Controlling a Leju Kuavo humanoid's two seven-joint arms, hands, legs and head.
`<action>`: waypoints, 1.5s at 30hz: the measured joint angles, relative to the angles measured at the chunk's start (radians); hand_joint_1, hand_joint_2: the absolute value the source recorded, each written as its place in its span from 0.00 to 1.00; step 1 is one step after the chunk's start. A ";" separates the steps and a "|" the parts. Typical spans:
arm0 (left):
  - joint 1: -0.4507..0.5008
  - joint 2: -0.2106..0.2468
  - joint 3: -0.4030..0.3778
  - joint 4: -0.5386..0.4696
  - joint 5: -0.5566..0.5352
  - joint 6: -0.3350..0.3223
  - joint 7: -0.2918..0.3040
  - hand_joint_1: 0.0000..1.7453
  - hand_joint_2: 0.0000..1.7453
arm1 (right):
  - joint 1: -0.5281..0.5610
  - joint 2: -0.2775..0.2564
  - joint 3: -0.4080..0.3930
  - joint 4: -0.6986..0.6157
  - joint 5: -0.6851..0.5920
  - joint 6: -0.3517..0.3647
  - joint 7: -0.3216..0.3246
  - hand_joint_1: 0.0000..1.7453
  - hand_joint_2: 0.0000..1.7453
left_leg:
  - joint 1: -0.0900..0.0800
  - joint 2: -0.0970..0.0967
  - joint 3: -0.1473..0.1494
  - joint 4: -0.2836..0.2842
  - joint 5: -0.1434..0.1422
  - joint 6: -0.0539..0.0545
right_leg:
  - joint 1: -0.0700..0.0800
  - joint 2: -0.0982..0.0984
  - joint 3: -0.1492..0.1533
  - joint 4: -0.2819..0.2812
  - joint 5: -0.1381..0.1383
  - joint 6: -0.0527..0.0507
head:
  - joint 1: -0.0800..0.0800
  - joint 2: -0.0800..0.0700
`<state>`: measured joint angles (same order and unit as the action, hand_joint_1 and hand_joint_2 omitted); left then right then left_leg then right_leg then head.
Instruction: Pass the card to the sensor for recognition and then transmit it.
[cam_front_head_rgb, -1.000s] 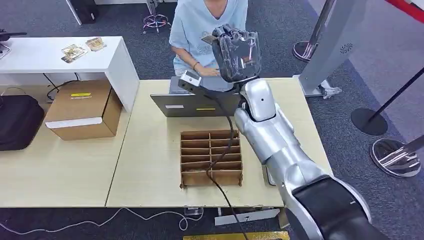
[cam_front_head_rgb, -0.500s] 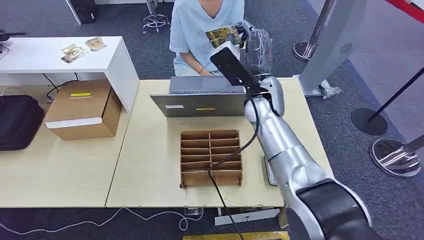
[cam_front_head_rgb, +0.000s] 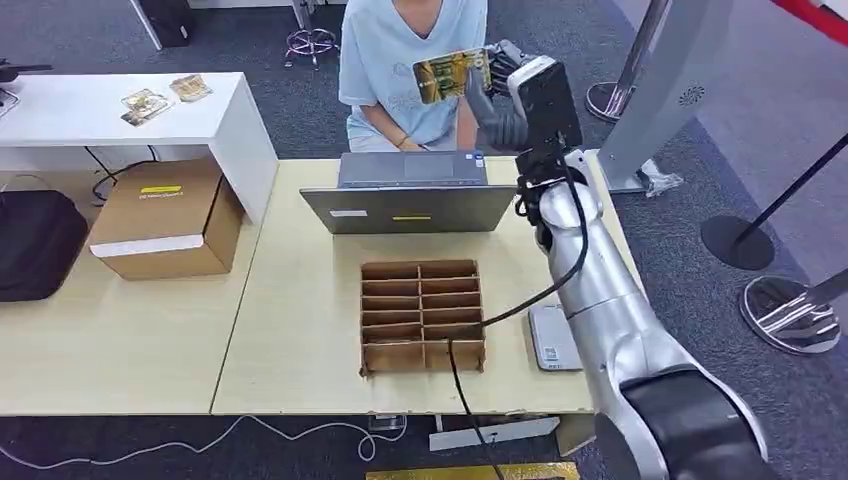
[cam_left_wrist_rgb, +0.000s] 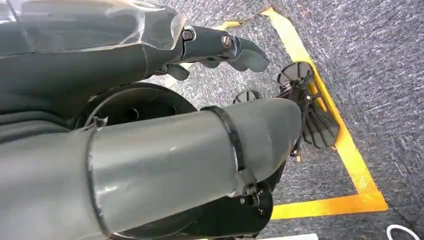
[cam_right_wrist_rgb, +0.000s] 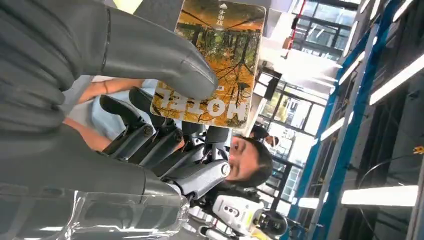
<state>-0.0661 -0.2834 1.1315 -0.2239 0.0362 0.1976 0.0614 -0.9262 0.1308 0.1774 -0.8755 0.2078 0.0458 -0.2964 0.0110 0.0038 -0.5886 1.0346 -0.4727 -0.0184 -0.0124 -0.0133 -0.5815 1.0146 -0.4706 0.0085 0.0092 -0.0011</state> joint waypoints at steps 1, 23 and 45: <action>0.000 0.000 0.000 0.000 0.003 -0.001 0.000 0.00 0.00 | 0.001 -0.009 0.000 -0.002 -0.025 0.025 0.006 1.00 1.00 | 0.000 0.000 0.000 0.000 0.000 0.000 | 0.000 0.000 0.000 0.000 0.000 0.000 | 0.000 0.000; 0.010 -0.007 0.000 0.000 0.033 -0.035 -0.011 0.00 0.00 | 0.110 -0.378 -0.017 0.072 -0.418 0.361 -0.013 1.00 1.00 | 0.000 -0.001 -0.001 0.001 -0.001 0.002 | 0.000 -0.001 -0.001 -0.001 0.001 0.001 | 0.000 0.000; 0.013 -0.006 0.000 0.000 0.033 -0.055 -0.007 0.00 0.00 | 0.354 -0.543 -0.006 0.038 -0.553 0.360 0.004 1.00 1.00 | 0.000 -0.002 -0.002 0.001 -0.002 0.003 | 0.000 -0.003 0.000 -0.001 0.000 0.003 | 0.000 0.000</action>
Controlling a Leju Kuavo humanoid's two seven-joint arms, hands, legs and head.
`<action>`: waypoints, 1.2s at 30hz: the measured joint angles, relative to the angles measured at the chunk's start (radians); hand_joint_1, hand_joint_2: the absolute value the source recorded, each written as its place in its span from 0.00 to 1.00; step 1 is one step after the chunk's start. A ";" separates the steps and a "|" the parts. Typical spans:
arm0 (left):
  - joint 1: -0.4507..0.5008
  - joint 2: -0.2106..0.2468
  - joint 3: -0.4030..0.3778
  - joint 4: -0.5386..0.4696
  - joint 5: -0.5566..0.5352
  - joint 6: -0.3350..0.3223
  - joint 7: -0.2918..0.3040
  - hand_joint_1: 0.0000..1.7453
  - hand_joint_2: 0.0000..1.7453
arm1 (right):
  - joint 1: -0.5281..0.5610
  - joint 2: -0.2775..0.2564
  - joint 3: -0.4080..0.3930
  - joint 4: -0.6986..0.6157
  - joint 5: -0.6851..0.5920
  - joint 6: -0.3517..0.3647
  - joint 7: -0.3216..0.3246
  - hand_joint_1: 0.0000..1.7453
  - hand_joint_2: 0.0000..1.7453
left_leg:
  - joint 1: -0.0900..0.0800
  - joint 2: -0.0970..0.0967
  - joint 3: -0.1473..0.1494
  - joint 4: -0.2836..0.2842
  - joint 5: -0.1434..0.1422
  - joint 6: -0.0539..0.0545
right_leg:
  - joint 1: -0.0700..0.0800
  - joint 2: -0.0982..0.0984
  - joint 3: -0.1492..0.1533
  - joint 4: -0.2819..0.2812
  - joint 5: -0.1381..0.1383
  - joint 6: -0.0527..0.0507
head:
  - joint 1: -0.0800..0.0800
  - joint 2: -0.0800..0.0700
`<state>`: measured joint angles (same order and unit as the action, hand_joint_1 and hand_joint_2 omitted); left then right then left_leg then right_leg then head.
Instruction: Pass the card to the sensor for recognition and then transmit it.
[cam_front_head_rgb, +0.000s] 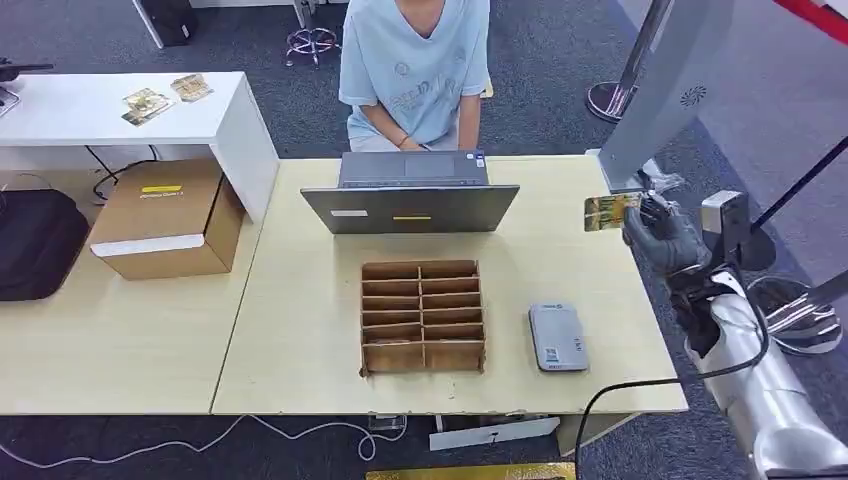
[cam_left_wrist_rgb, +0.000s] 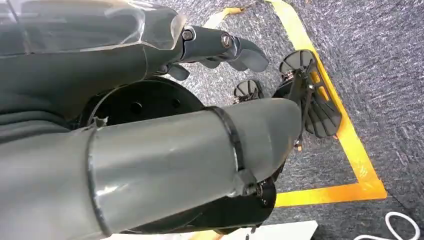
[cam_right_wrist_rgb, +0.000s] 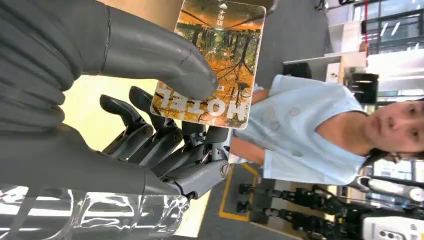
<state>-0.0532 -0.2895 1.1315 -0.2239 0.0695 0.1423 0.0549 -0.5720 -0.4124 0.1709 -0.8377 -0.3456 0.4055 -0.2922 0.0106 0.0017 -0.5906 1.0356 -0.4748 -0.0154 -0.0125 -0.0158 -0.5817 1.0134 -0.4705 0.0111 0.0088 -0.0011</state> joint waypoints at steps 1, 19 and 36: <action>0.000 0.000 0.000 0.000 -0.001 -0.002 0.003 0.00 0.00 | 0.009 -0.004 0.000 0.000 -0.003 0.000 0.000 1.00 1.00 | 0.000 0.000 0.000 0.000 0.000 0.000 | 0.000 0.000 0.000 0.000 0.000 0.000 | 0.000 0.000; 0.006 0.005 0.000 0.000 -0.003 -0.004 0.016 0.00 0.00 | 0.185 -0.035 -0.002 -0.105 -0.055 -0.004 -0.020 1.00 1.00 | 0.000 0.000 0.000 0.000 0.000 0.000 | 0.000 0.000 0.000 0.000 0.000 0.000 | 0.000 0.000; 0.002 -0.011 0.000 0.000 0.012 0.020 -0.005 0.00 0.00 | 0.461 0.094 -0.026 -0.516 0.113 -0.232 -0.059 1.00 1.00 | 0.000 0.000 -0.001 -0.001 -0.001 0.000 | 0.000 0.000 0.000 0.000 -0.002 0.000 | 0.000 0.000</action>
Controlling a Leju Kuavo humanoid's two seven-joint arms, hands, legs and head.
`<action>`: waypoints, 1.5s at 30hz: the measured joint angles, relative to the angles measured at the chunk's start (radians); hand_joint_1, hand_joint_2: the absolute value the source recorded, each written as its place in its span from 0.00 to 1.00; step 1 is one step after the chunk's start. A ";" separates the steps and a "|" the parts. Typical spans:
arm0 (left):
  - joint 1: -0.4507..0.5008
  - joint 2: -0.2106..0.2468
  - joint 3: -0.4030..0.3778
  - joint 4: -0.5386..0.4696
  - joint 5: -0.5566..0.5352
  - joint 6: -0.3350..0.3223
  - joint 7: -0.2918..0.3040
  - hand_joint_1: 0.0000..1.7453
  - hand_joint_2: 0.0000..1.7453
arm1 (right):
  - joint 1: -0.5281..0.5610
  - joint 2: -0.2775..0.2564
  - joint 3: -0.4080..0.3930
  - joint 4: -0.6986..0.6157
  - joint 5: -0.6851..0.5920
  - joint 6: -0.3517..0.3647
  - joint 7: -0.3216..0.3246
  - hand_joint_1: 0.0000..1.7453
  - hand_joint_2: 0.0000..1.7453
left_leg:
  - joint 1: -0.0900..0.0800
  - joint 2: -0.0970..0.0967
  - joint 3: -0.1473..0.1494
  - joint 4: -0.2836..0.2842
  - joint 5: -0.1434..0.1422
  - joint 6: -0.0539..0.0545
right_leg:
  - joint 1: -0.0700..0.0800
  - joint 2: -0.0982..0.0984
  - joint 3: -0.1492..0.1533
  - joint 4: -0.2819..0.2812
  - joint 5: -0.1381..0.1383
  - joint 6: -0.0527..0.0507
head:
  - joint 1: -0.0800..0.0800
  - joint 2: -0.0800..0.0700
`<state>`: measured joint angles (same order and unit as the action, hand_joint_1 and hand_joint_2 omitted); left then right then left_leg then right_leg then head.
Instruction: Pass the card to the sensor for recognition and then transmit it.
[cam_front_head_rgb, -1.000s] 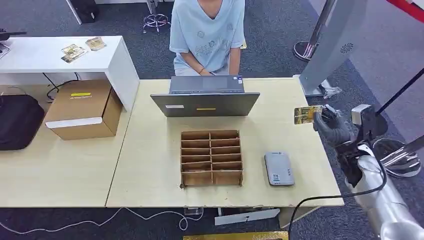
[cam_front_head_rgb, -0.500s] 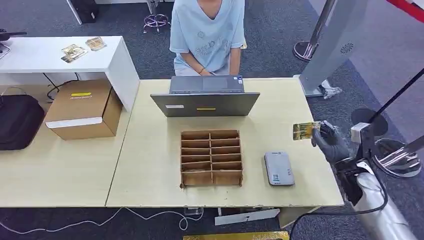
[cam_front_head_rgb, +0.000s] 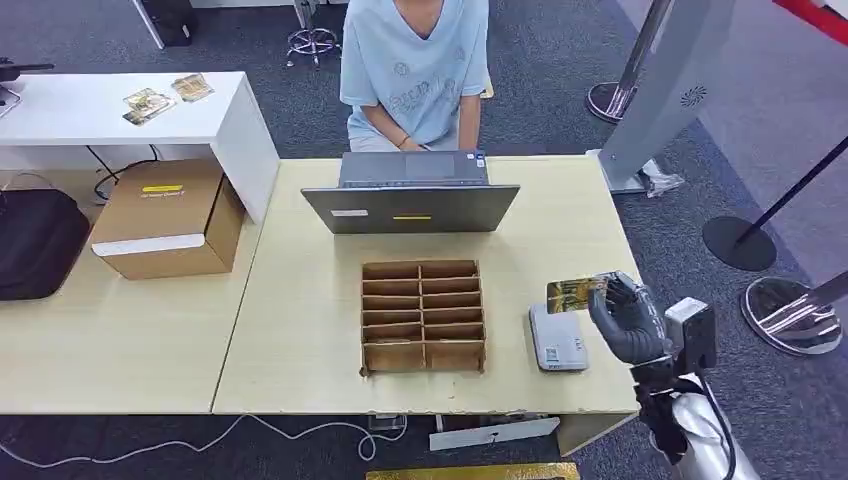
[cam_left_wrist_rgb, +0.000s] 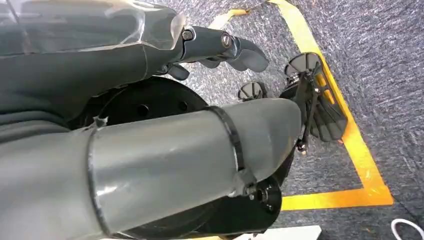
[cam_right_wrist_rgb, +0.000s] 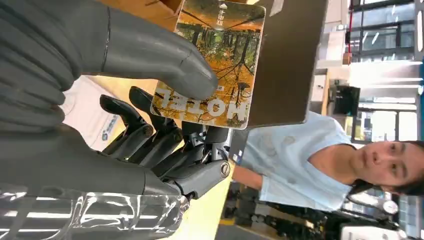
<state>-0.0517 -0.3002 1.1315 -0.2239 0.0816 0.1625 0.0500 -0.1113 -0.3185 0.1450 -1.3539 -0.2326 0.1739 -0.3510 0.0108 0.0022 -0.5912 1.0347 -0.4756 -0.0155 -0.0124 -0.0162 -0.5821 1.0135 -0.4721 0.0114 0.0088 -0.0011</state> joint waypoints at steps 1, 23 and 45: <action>0.000 0.000 0.000 0.000 0.001 0.002 0.000 0.00 0.00 | 0.010 0.016 -0.002 -0.017 0.015 -0.013 0.000 1.00 1.00 | 0.000 0.000 0.000 0.000 0.000 0.000 | 0.000 0.000 0.000 0.000 0.000 0.000 | 0.000 0.000; -0.002 -0.016 0.003 0.000 0.006 0.027 -0.018 0.00 0.00 | 0.160 0.321 -0.084 -0.248 0.317 -0.254 0.100 1.00 1.00 | 0.000 0.001 0.000 0.000 0.000 0.000 | 0.000 0.001 0.000 0.000 -0.001 -0.001 | 0.000 0.000; -0.003 -0.015 0.003 0.000 0.008 0.037 -0.011 0.00 0.00 | 0.089 0.384 -0.166 -0.164 0.545 -0.382 0.226 1.00 1.00 | 0.000 0.001 0.000 0.000 0.000 0.000 | 0.000 0.001 0.000 0.000 -0.001 -0.001 | 0.000 0.000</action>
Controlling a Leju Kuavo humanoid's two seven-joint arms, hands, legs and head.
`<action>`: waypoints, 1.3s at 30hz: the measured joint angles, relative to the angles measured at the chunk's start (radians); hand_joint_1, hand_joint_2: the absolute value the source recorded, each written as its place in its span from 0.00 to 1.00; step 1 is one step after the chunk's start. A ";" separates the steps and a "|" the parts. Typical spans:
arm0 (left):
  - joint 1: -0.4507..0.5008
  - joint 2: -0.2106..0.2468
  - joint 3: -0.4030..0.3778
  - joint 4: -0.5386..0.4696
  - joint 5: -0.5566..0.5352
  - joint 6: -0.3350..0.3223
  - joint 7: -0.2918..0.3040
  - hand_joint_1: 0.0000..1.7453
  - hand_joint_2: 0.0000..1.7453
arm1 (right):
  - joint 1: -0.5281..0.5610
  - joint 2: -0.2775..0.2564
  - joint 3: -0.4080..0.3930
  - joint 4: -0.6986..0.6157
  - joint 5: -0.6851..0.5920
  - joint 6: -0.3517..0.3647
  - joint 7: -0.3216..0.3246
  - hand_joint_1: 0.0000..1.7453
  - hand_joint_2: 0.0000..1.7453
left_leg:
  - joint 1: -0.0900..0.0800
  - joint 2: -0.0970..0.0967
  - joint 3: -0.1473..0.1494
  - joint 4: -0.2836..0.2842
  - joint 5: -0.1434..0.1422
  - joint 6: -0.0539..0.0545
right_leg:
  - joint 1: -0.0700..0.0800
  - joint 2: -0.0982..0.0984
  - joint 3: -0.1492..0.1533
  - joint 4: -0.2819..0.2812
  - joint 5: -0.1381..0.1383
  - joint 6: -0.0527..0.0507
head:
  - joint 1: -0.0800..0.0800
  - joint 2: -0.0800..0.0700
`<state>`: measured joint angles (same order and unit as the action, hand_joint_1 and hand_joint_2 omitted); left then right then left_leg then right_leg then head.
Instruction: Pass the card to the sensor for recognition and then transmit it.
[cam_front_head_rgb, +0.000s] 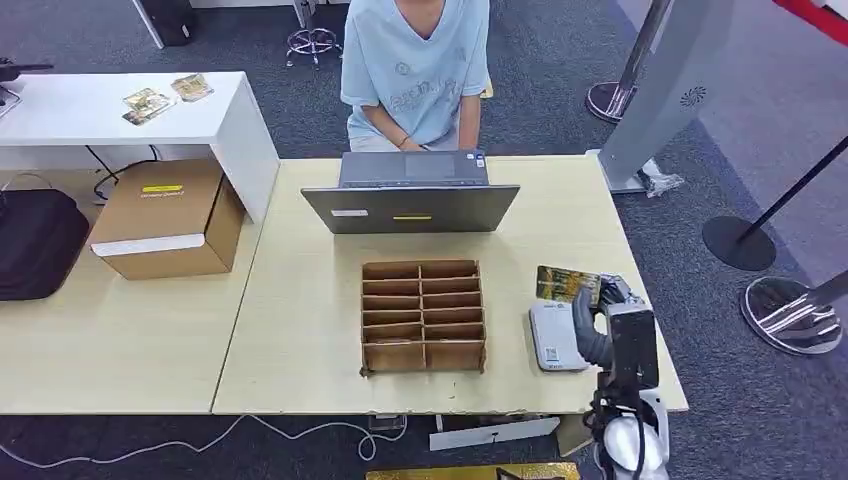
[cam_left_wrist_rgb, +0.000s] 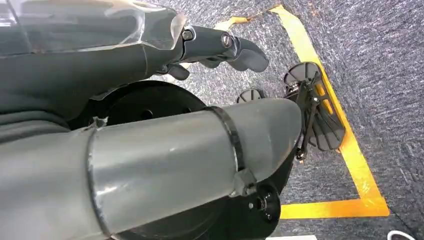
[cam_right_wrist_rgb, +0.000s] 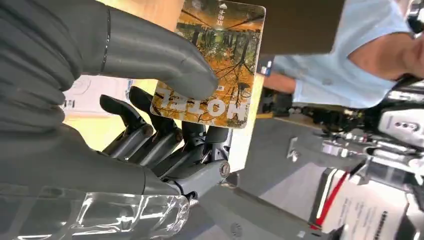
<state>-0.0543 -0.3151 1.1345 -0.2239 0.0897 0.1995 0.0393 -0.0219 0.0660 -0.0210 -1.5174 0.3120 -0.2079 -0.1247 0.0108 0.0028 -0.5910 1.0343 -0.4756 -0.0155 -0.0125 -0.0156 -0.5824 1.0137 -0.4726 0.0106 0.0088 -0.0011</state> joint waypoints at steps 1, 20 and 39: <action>0.000 0.001 0.000 0.000 0.000 0.000 0.003 0.00 0.00 | -0.006 0.000 -0.009 0.016 -0.001 0.000 0.002 1.00 1.00 | 0.000 0.000 0.000 0.000 0.000 0.000 | 0.000 0.000 0.000 0.000 0.000 0.000 | 0.000 0.000; 0.000 0.008 0.000 0.000 0.000 -0.002 0.014 0.00 0.00 | -0.026 0.000 -0.110 0.190 -0.047 0.002 0.016 1.00 1.00 | 0.000 0.000 0.000 0.000 0.000 0.000 | 0.000 0.000 0.000 0.000 0.000 0.000 | 0.000 0.000; 0.000 0.011 0.000 0.000 0.000 -0.003 0.029 0.00 0.00 | -0.022 0.000 -0.130 0.241 0.007 0.001 0.053 1.00 1.00 | 0.000 0.000 0.000 0.000 0.000 0.000 | 0.000 0.000 0.000 0.000 0.000 0.000 | 0.000 0.000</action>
<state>-0.0542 -0.3040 1.1345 -0.2239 0.0896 0.1965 0.0679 -0.0443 0.0664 -0.1515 -1.2760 0.3189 -0.2068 -0.0717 0.0108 0.0028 -0.5912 1.0343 -0.4757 -0.0156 -0.0124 -0.0156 -0.5827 1.0137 -0.4727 0.0105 0.0088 -0.0011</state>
